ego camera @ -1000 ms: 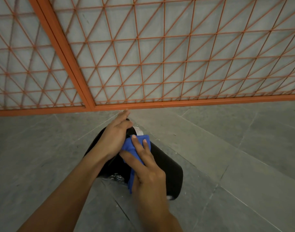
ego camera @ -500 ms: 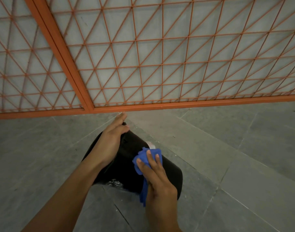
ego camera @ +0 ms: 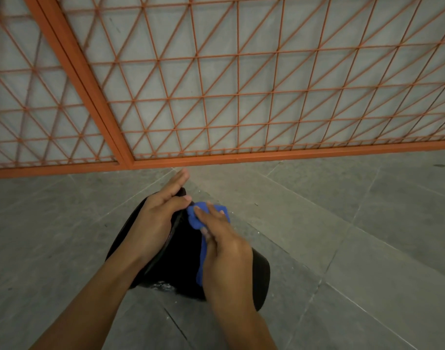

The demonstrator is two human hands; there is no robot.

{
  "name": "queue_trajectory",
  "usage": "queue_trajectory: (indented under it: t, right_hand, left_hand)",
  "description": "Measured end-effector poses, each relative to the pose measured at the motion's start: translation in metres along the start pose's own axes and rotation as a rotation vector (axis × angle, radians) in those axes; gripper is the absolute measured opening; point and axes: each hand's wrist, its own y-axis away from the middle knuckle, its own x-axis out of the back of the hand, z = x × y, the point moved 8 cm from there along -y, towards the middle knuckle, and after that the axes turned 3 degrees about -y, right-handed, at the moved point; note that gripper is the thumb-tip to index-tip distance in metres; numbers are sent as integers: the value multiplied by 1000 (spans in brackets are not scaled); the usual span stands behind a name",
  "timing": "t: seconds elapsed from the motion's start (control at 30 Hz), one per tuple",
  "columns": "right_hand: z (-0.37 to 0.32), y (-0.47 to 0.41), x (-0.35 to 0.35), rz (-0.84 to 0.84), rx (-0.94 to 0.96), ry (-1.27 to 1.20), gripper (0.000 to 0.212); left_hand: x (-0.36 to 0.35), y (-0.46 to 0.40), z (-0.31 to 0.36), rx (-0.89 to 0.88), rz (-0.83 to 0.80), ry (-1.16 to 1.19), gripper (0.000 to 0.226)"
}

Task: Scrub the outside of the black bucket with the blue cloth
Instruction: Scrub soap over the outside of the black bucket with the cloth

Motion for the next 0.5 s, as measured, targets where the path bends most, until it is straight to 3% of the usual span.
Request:
queue_trajectory:
  t: [0.13,0.27,0.4,0.5]
  right_hand:
    - [7,1,13,-8,-101,-18,39]
    - [-10,-3,9,4,-21,-17,37]
    - [1,-10,17,70,-84,-23,34]
    - [5,-3,22,84,-149,-169,35]
  left_hand:
    - [-9,5,5,-18,-49,-19,51]
    - [-17,7,9,-52,-102,-54,52]
    - [-27,16,13,-82,-215,-114,60]
    - [-31,25,17,-121,-271,-152,61]
